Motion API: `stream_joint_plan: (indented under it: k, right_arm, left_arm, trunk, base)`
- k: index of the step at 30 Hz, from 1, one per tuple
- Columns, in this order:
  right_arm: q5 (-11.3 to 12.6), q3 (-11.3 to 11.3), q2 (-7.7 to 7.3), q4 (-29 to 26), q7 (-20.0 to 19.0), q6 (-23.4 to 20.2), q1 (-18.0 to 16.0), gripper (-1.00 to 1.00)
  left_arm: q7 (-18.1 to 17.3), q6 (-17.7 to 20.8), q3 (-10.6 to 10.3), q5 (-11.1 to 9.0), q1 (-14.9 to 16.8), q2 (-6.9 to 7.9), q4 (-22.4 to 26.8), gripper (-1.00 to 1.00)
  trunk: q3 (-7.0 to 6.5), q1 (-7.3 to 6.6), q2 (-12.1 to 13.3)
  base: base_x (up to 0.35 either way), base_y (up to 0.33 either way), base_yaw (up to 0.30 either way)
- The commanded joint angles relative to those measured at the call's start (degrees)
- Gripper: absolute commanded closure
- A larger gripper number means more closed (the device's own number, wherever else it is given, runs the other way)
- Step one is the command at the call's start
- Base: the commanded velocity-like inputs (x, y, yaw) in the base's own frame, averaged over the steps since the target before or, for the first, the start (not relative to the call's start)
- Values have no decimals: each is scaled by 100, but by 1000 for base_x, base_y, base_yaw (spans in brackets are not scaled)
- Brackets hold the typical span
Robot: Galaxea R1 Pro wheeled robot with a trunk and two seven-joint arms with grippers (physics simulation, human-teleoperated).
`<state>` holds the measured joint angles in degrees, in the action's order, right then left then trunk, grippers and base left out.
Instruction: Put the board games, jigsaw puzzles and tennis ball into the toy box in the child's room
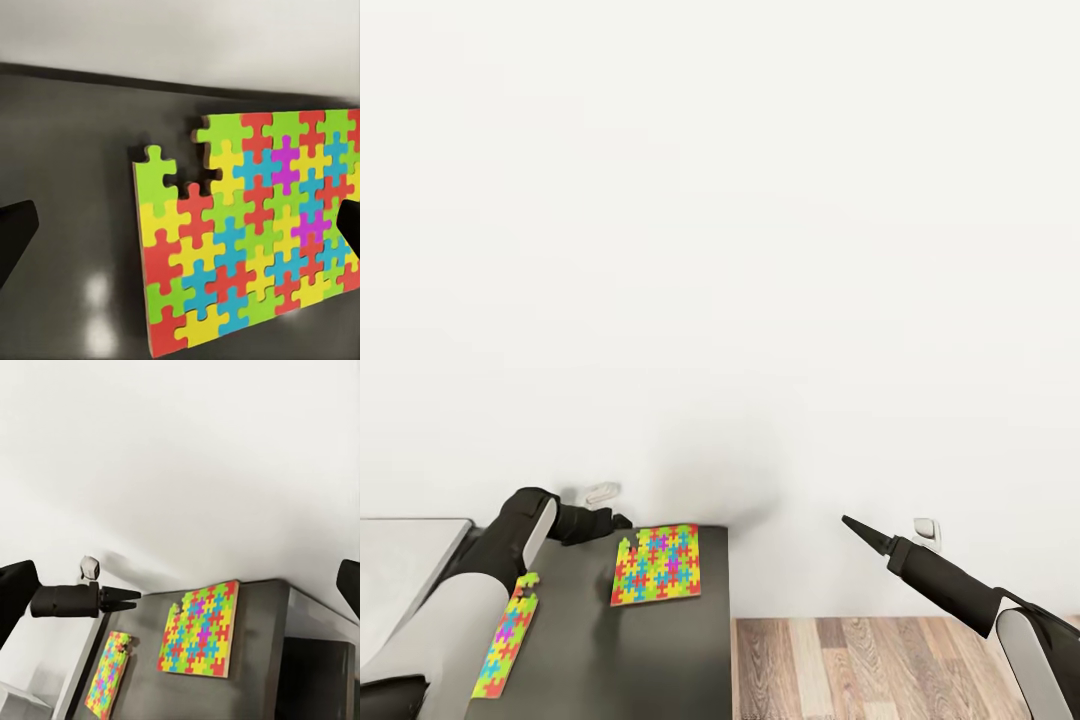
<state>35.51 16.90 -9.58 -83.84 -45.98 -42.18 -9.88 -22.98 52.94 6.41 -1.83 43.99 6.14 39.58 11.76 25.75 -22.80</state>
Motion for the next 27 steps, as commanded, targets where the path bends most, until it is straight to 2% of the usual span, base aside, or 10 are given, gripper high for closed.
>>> stream_joint_plan:
  k: [1,14,27]
  right_arm:
    - [19,5,0,-1,-7,-35,-5,-100]
    - [24,6,0,-1,-8,-30,-5,-100]
    - [26,6,0,-1,-9,-27,-5,-100]
  left_arm:
    - [-5,20,0,-18,5,-3,-5,-100]
    - [-5,-59,-416,-27,4,1,-45,-100]
    - [-2,-64,-462,-28,4,1,-46,-100]
  trunk:
    - [21,3,-12]
    - [143,3,-12]
    - [265,3,-12]
  base:
    - [0,0,0]
    - [0,0,0]
    - [0,0,0]
